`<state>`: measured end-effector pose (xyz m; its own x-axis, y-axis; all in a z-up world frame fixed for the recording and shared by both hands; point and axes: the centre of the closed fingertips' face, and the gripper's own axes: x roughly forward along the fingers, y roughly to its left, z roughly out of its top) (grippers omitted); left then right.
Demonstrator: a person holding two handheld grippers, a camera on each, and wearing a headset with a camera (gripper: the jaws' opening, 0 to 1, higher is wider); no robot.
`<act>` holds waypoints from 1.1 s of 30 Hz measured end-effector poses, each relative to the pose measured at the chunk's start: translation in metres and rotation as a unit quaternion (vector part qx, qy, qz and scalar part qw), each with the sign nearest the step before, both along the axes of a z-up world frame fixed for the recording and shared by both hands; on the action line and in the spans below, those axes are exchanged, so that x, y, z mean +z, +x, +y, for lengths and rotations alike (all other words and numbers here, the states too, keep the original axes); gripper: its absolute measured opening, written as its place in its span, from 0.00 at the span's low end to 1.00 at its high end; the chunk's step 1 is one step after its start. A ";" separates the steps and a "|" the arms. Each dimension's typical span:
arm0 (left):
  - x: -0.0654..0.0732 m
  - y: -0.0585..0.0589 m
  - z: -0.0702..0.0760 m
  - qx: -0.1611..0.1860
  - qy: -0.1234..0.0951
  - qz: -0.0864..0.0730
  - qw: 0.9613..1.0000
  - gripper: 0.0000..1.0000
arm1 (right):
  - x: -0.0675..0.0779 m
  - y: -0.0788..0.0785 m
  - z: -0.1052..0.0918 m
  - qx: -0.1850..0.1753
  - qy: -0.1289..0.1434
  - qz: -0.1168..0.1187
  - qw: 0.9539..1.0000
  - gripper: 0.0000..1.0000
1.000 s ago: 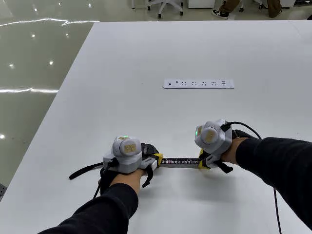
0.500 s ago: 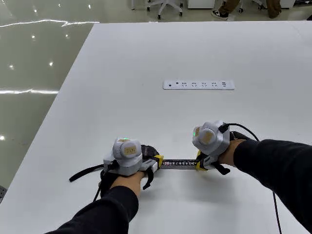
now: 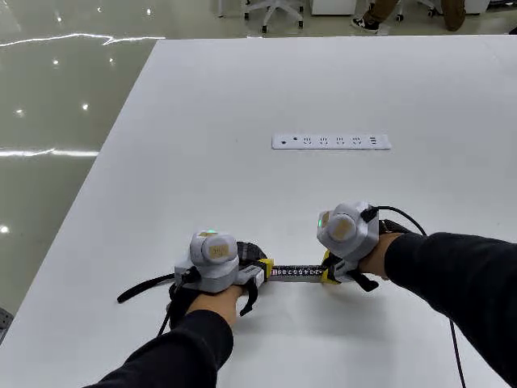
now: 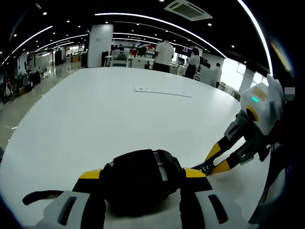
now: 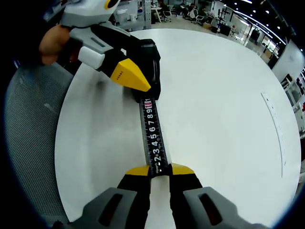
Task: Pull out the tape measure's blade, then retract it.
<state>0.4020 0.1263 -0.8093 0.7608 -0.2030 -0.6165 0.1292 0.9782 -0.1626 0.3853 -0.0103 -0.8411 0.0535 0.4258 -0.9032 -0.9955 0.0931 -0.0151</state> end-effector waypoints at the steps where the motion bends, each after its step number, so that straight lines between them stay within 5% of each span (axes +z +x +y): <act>1: 0.000 0.000 0.000 0.001 0.000 0.000 1.000 0.59 | 0.000 0.000 0.001 0.000 0.001 0.001 1.000 0.10; 33: -0.001 0.001 0.001 -0.003 -0.014 0.003 1.000 0.59 | 0.002 -0.002 0.019 0.000 0.023 0.002 1.000 0.10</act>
<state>0.4029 0.1269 -0.8100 0.7561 -0.2238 -0.6150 0.1334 0.9727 -0.1900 0.3830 0.0087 -0.8390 0.0511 0.4671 -0.8827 -0.9955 0.0944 -0.0078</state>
